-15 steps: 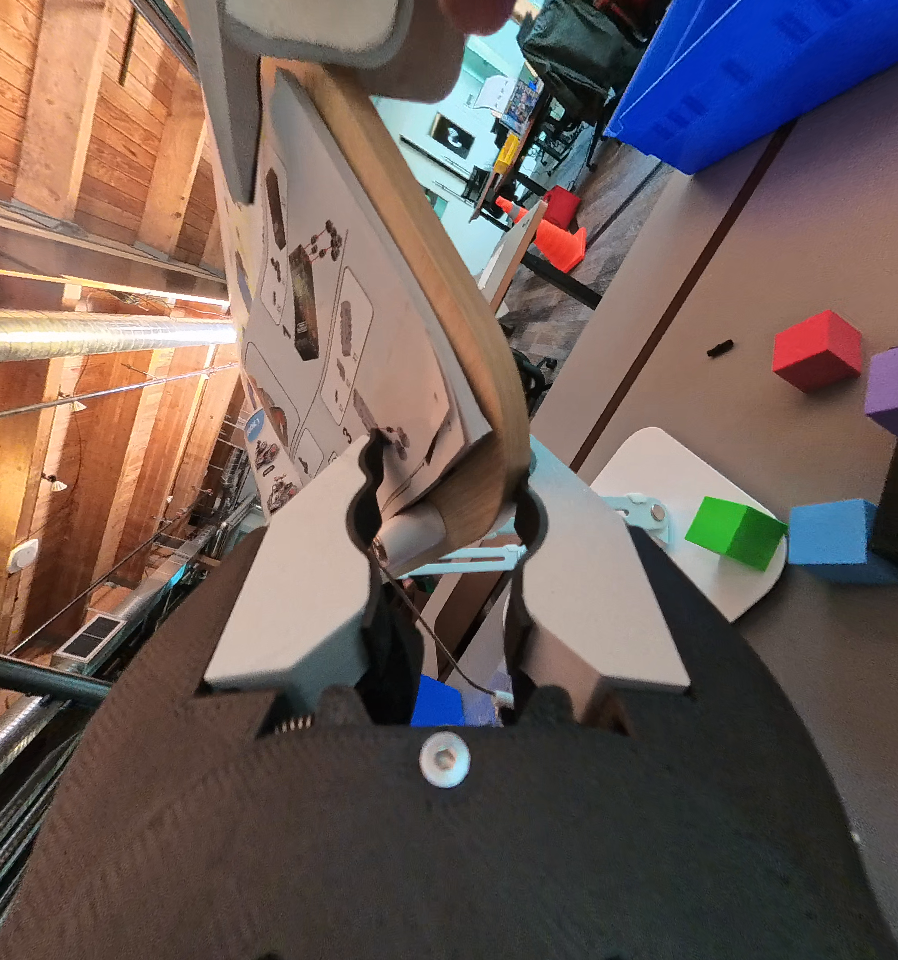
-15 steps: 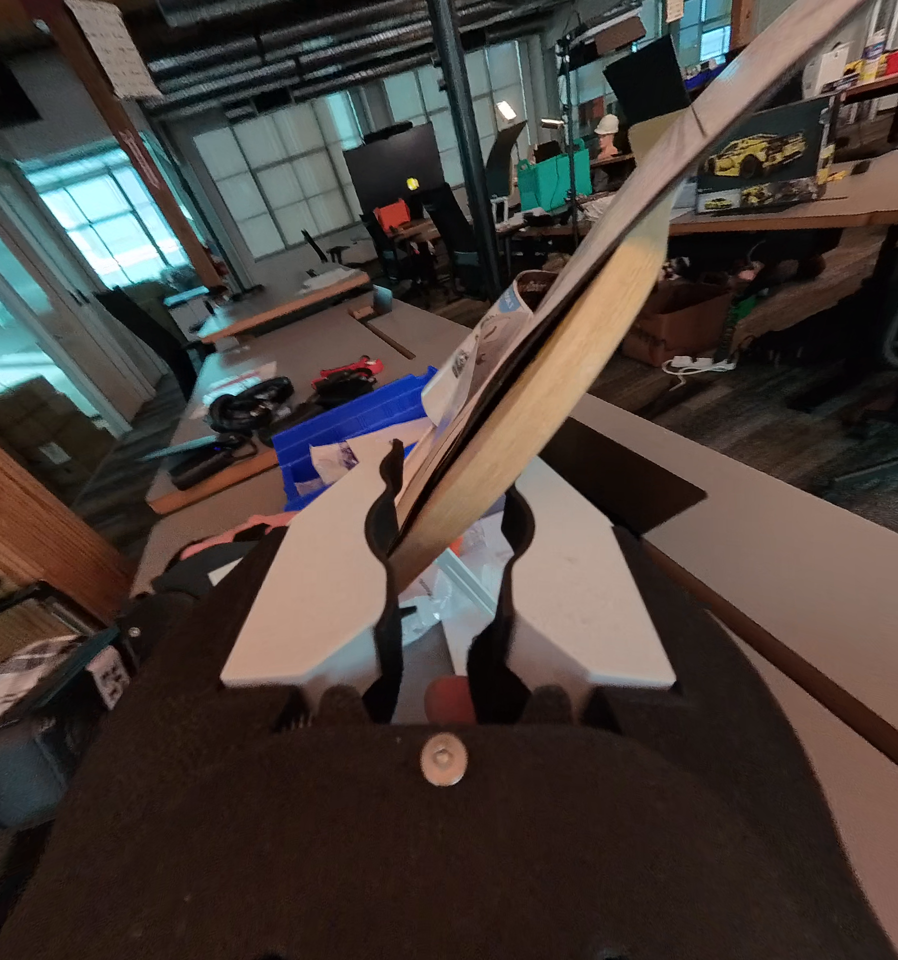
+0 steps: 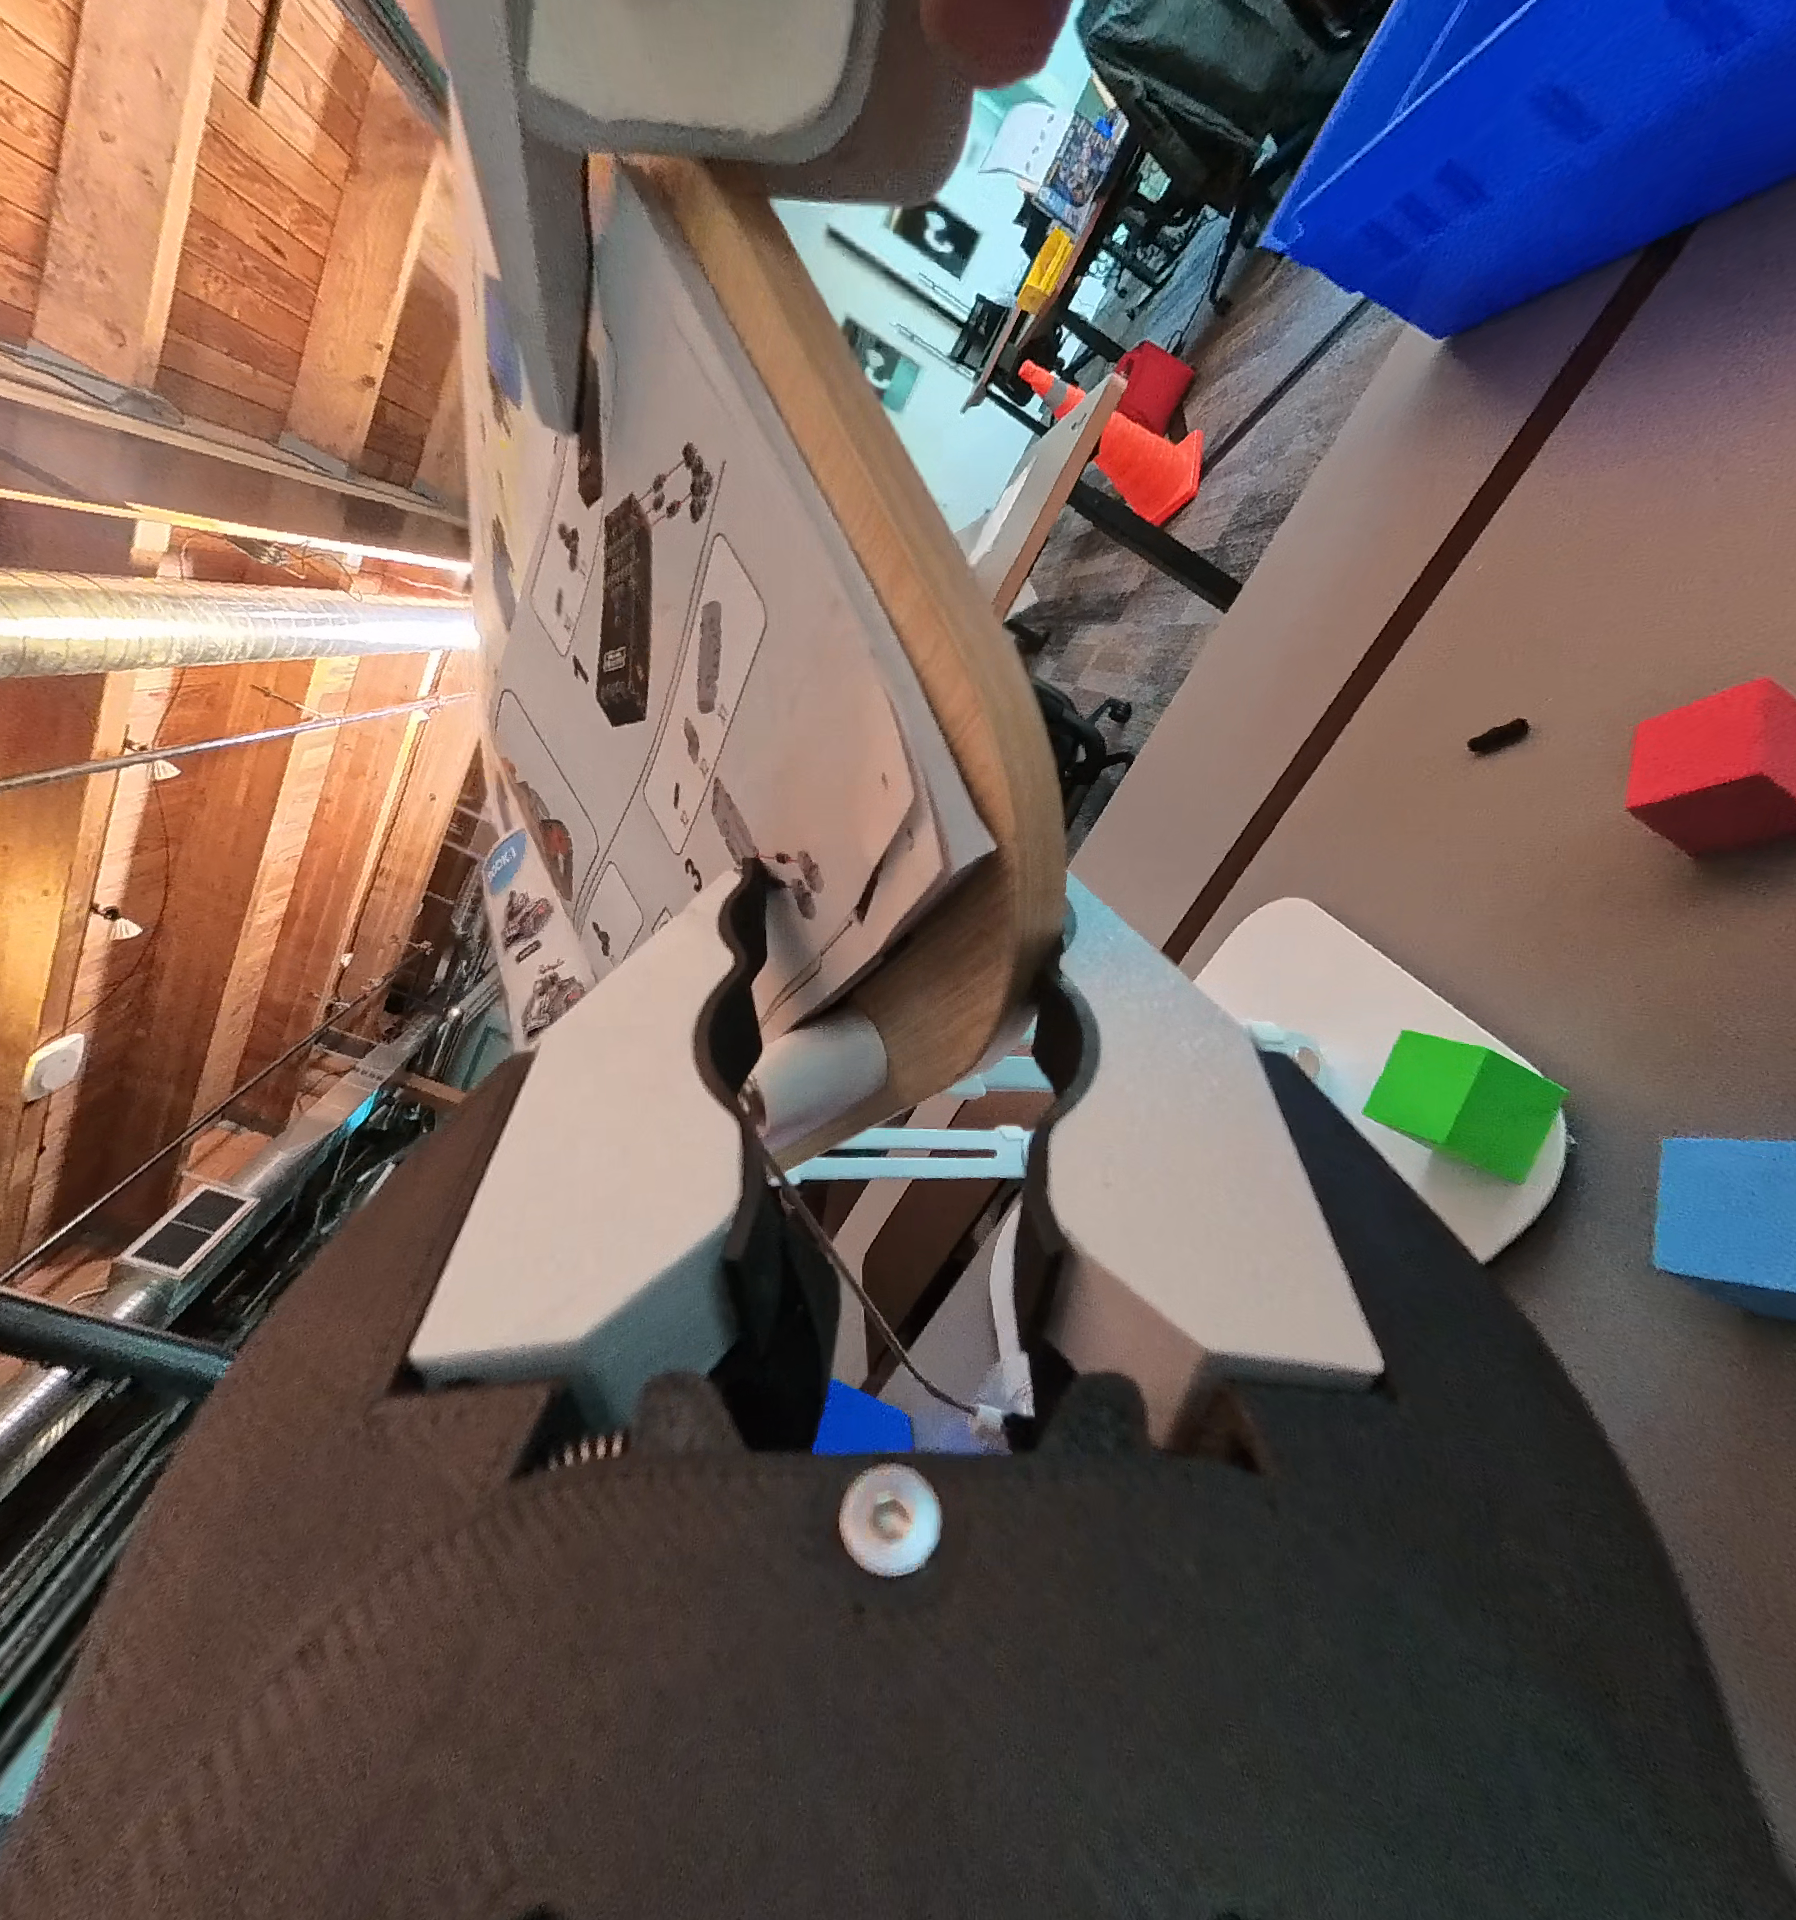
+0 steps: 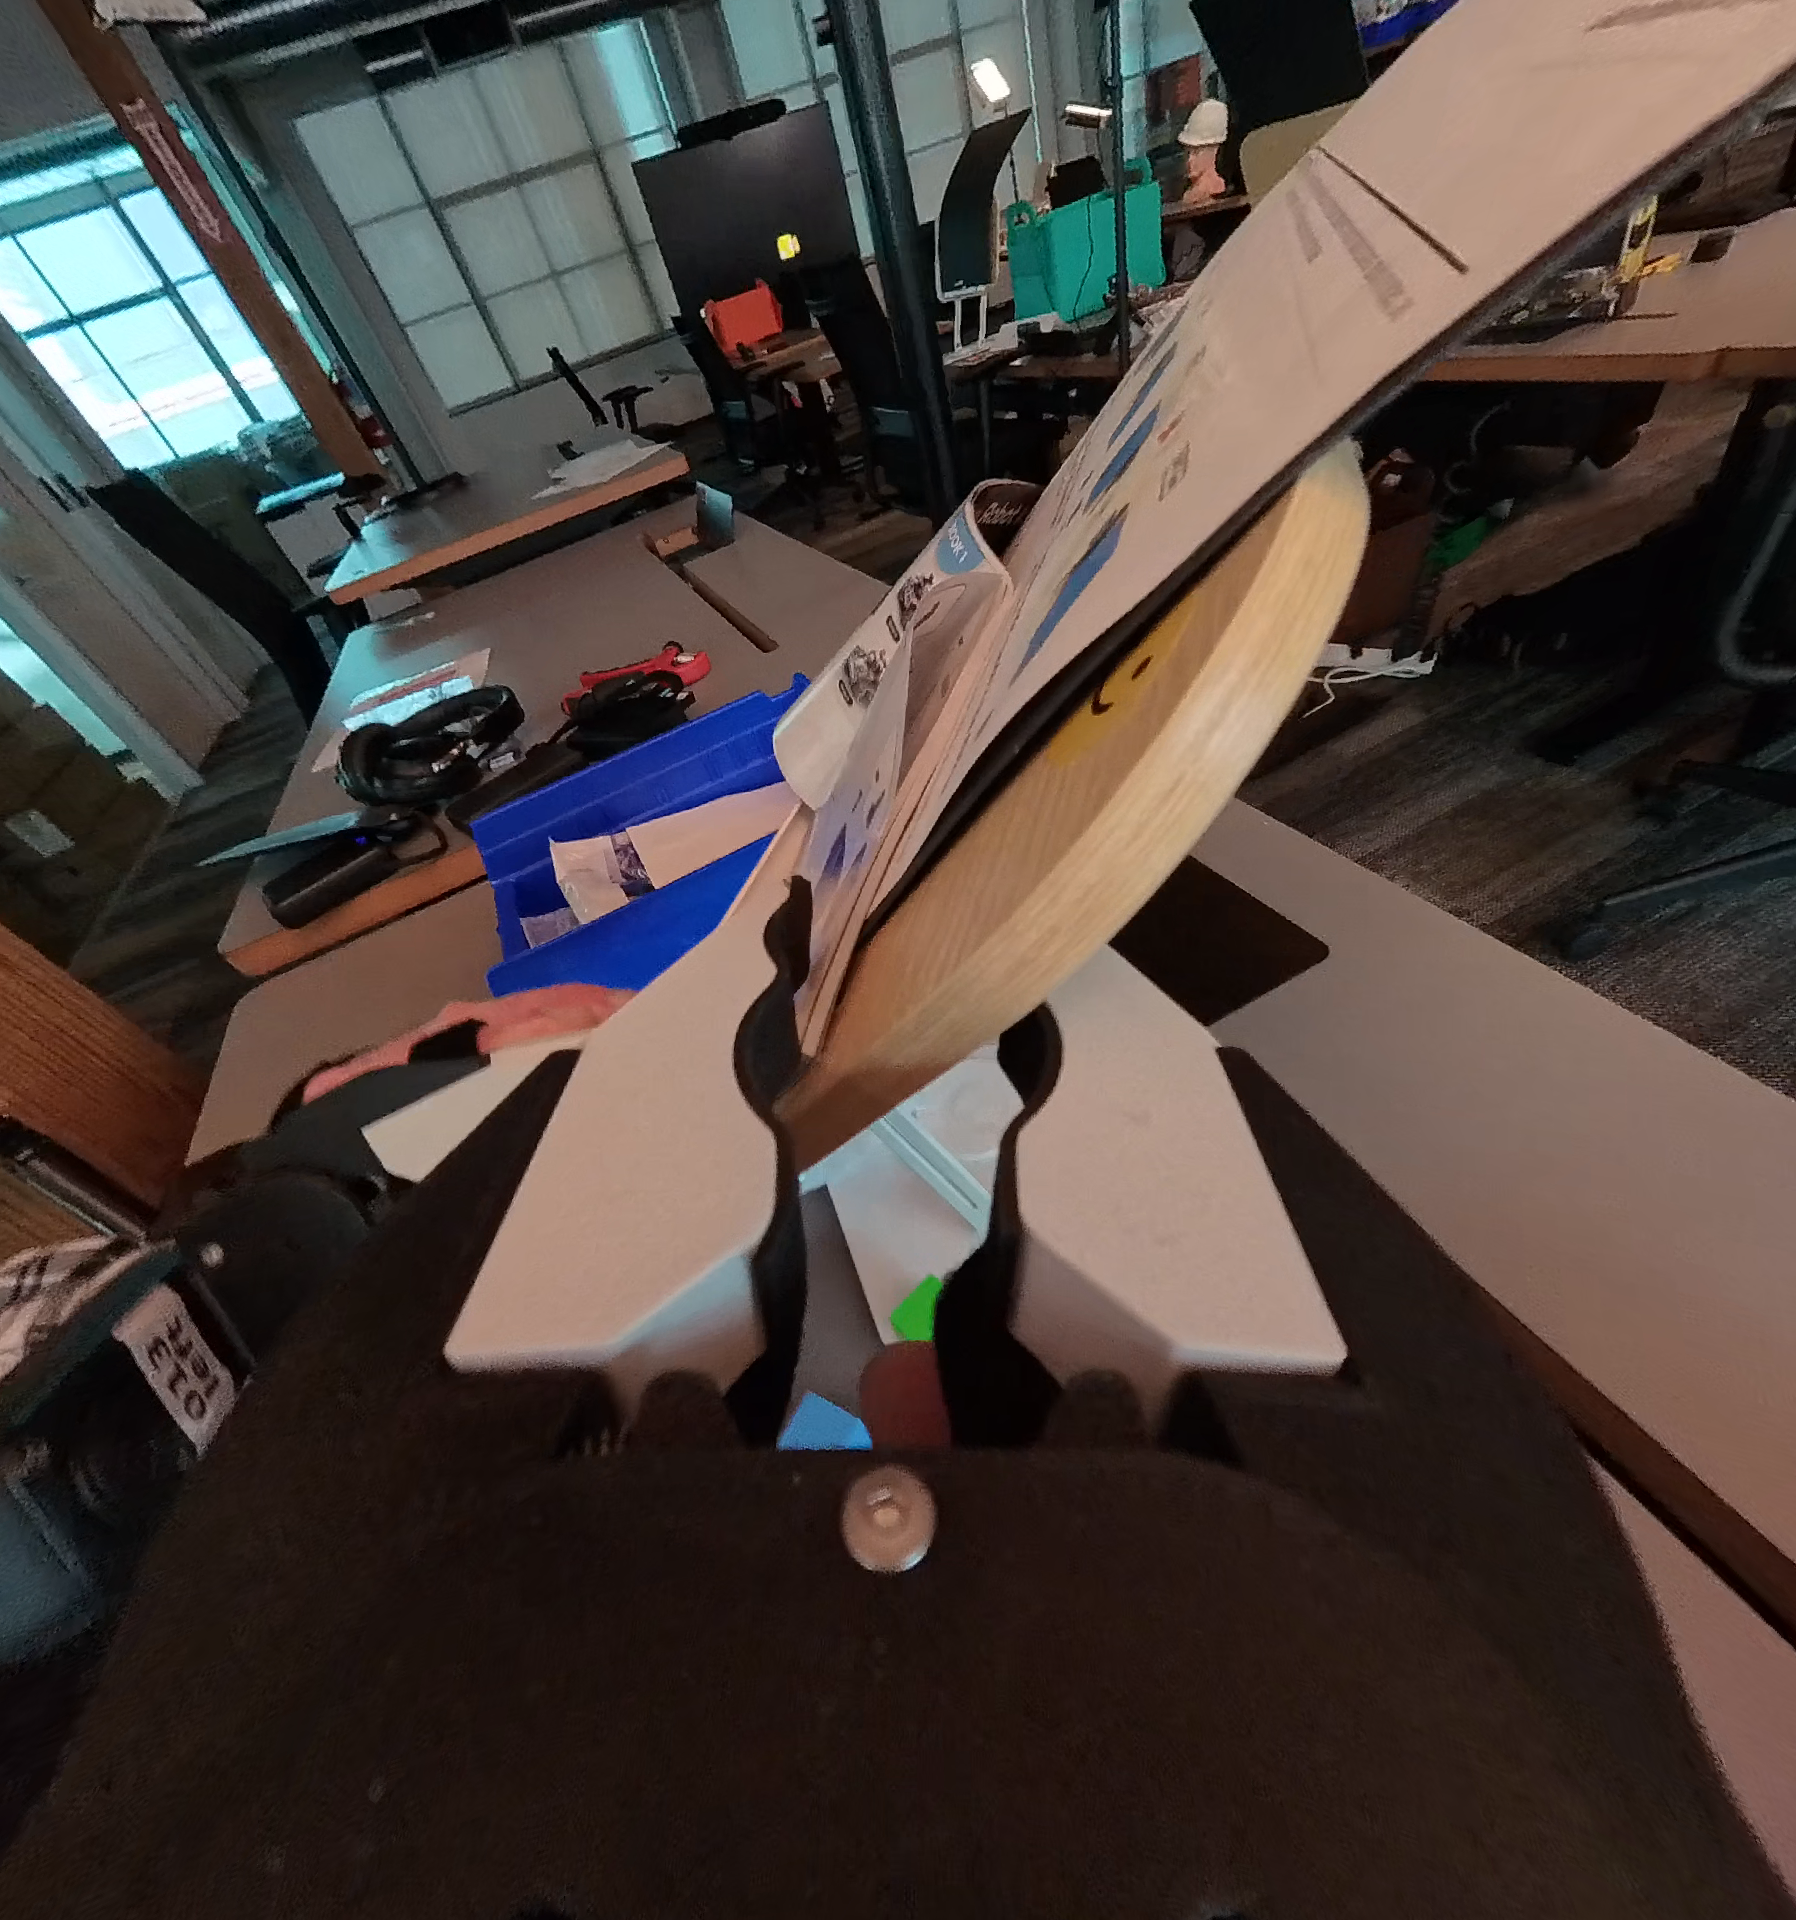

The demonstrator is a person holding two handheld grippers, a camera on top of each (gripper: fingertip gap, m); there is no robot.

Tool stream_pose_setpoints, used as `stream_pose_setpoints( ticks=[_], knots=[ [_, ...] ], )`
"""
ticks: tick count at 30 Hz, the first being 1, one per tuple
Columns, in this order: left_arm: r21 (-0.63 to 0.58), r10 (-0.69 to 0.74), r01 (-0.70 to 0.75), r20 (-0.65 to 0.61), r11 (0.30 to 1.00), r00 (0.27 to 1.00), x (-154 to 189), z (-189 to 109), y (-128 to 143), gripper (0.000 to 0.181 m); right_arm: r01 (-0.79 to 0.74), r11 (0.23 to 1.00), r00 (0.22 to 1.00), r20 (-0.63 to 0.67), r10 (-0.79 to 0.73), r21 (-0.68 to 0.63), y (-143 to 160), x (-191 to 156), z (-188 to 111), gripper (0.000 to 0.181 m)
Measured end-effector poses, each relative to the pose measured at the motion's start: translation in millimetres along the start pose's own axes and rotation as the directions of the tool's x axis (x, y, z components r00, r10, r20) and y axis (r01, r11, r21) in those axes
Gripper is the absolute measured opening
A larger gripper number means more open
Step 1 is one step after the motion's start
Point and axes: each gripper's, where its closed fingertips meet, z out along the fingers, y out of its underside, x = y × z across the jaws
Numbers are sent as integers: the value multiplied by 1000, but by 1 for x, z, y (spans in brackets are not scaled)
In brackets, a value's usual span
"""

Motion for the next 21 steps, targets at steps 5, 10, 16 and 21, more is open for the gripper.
stream_pose_setpoints(
  ticks=[5,10,16,21],
  knots=[
    [4,21,-21,-7,1000,1000,-1,0,0,50,-17,1000,996,82,17,-1,9,-2,-22,49],
    [19,53,-52,-34,998,998,-6,-10,8,48,-125,992,982,144,124,-4,36,8,-44,45],
    [61,71,-66,-88,996,994,-21,-35,37,45,-97,988,989,101,110,-117,87,19,-43,37],
    [71,46,-39,-108,997,993,-33,-53,63,43,64,910,998,53,-46,-409,154,25,-22,42]
  ],
)
